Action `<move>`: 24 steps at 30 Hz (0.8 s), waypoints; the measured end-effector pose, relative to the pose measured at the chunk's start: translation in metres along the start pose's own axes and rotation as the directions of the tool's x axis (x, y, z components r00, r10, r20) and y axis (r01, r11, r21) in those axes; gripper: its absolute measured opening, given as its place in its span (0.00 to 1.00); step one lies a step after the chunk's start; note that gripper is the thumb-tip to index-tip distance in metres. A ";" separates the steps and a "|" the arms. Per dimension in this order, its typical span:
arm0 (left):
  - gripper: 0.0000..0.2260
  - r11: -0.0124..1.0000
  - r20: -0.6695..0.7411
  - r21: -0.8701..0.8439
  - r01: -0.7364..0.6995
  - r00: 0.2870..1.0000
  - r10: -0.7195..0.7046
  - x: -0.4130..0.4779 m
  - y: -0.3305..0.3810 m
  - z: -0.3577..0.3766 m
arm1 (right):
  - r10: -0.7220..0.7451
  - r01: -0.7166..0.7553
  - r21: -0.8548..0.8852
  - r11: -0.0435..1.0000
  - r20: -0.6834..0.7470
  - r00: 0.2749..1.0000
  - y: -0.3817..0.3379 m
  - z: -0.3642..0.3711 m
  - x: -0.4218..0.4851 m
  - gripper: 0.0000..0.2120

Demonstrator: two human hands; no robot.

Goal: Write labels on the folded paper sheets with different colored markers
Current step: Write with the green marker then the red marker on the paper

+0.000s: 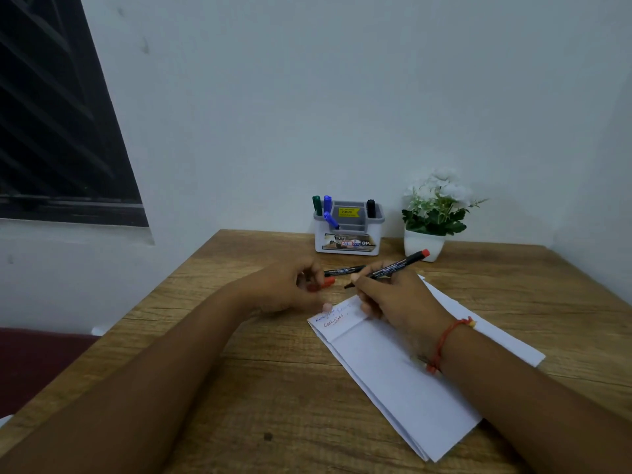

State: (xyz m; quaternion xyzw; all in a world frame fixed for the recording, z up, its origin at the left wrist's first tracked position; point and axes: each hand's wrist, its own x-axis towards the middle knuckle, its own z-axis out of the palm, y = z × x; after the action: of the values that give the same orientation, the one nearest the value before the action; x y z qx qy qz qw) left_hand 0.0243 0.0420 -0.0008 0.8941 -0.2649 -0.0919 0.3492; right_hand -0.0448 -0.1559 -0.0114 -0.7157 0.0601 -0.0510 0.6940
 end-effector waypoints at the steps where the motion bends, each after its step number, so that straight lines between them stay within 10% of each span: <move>1: 0.16 1.000 -0.081 -0.028 -0.005 0.997 0.002 0.001 0.000 0.002 | -0.009 0.009 0.029 1.000 -0.002 1.000 -0.002 0.001 -0.001 0.03; 11: 0.11 0.929 -0.207 0.368 -0.038 0.971 0.121 0.017 -0.001 0.018 | 0.011 -0.009 0.047 0.999 -0.036 0.999 -0.011 0.001 -0.002 0.06; 24: 0.07 0.973 -0.300 0.218 -0.072 0.944 0.137 0.014 -0.001 0.017 | 0.072 -0.074 0.140 0.987 0.016 0.997 -0.006 -0.005 -0.003 0.05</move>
State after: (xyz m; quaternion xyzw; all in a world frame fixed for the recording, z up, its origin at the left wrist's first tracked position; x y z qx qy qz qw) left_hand 0.0304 0.0255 -0.0138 0.9131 -0.2613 0.0972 0.2974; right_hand -0.0483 -0.1605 -0.0049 -0.6626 0.0787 -0.0259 0.7444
